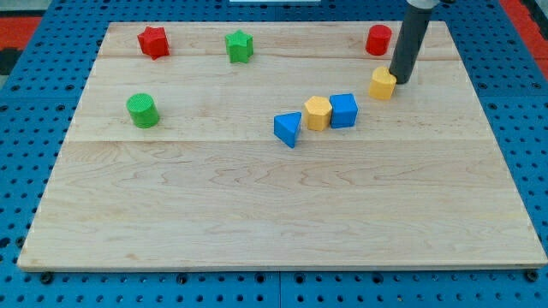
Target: Slide the yellow heart to the right side of the cube
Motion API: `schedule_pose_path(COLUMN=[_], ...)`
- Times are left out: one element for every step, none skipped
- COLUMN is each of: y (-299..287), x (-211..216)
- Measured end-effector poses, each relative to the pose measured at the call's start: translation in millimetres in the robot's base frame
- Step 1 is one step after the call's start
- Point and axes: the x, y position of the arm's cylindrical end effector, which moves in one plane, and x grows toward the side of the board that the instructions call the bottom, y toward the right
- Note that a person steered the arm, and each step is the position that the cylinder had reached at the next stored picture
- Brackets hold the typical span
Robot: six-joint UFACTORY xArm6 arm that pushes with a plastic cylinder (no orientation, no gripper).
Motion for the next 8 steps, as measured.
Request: schedule_pose_path(y=[-0.4,1.2,-21.1,-14.9,-15.0,-20.3,-37.9,-54.6], x=[-9.7,-40.4,-30.8,12.7,22.7,-17.6,-48.8,-26.0])
